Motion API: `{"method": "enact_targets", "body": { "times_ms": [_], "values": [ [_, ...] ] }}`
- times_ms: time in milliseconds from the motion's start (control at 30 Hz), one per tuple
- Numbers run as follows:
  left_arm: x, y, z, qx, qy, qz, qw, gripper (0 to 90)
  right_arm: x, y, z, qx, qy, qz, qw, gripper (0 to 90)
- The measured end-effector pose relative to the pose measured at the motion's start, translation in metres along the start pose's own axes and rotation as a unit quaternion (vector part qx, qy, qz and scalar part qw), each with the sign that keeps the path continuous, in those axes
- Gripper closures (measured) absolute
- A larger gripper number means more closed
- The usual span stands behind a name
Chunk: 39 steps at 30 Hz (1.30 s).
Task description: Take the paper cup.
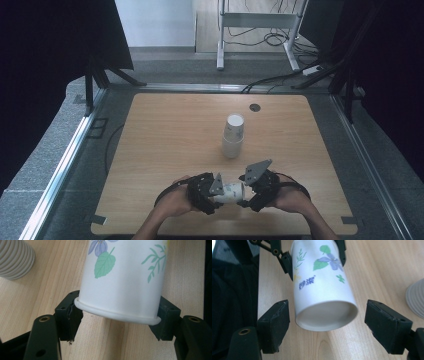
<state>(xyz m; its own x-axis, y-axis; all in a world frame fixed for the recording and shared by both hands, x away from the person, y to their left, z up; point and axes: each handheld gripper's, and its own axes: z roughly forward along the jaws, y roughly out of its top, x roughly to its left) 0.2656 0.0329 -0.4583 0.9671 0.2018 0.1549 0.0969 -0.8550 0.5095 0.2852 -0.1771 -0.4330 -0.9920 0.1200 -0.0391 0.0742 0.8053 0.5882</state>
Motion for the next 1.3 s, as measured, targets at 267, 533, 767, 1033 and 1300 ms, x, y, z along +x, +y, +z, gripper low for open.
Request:
{"method": "enact_targets", "body": {
  "times_ms": [267,533,767,1033,1300],
  "values": [
    [-0.006,0.007,0.004,0.03,0.014,0.022,0.9992,32.8,0.005,0.005,0.013,0.036,0.0,-0.02,0.9992,22.1],
    [-0.013,0.012,0.006,0.04,0.017,0.036,0.9984,32.8,0.008,0.006,0.022,0.055,0.004,-0.038,0.9978,24.0],
    [-0.019,0.014,0.011,0.031,0.016,0.025,0.9991,32.8,0.011,0.008,0.029,0.064,0.007,-0.047,0.9968,26.7],
    [-0.019,0.014,0.011,0.042,0.016,0.033,0.9984,32.8,0.014,0.008,0.031,0.068,0.007,-0.045,0.9967,30.6],
    [-0.018,0.013,0.012,0.035,0.014,0.029,0.9989,32.8,0.014,0.009,0.03,0.071,0.007,-0.049,0.9962,35.7]
  ]
}}
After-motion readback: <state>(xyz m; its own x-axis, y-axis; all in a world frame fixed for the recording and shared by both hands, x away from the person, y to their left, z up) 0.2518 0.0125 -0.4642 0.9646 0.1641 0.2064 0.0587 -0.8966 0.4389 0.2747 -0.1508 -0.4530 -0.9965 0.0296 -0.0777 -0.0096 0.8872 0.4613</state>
